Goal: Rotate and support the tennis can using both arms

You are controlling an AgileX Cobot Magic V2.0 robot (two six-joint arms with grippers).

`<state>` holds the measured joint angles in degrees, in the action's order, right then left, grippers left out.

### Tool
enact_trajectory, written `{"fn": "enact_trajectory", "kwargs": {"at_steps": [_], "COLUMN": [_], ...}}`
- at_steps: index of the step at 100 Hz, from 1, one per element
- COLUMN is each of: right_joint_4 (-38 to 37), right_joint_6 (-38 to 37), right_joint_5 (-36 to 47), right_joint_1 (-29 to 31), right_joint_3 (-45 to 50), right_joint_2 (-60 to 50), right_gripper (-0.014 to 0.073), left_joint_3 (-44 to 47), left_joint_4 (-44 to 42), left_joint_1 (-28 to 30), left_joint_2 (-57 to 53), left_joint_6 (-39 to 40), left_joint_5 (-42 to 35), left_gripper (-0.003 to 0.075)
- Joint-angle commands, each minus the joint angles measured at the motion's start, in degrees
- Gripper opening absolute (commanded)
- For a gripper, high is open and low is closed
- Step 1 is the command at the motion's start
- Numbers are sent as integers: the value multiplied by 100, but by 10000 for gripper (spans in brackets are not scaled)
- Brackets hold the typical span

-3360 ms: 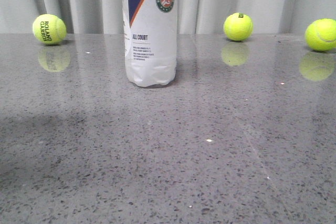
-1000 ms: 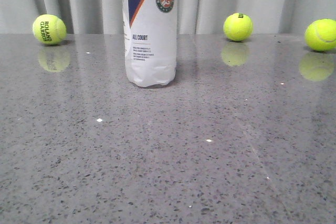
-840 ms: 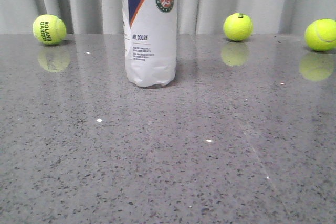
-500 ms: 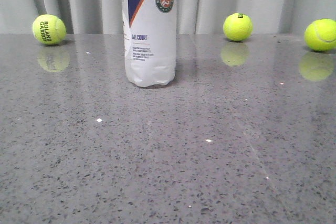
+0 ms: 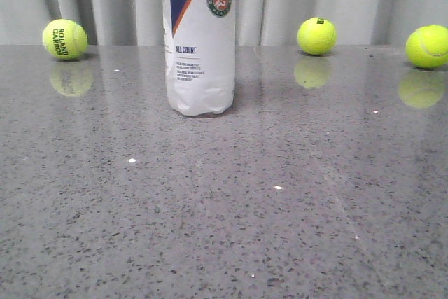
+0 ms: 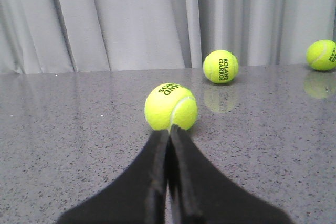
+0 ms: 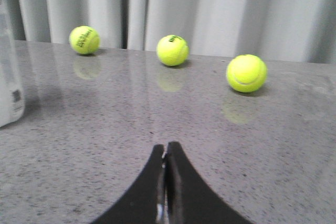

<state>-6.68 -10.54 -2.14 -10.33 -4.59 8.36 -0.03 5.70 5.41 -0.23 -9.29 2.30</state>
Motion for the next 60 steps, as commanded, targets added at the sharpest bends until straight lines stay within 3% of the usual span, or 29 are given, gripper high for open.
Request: {"fn": "enact_trajectory", "kwargs": {"at_steps": [1,27,60], "right_joint_4": [-11,204,207], "right_joint_6": [91,195,195], "right_joint_5": [599,608,298], "right_joint_1": [238,535,655], "right_joint_3": [19,523,517], "right_joint_2": [-102,-641,-1063], "right_gripper": [-67,-67,-67], "left_joint_3": [253,253,253], "left_joint_4": [-3,-3,-3], "left_joint_1": [0,0,0], "left_joint_2": [-176,-176,-176], "left_joint_6": [63,63,63], "left_joint_5": [-426,-426,-426], "left_gripper": [-20,-20,-20]}}
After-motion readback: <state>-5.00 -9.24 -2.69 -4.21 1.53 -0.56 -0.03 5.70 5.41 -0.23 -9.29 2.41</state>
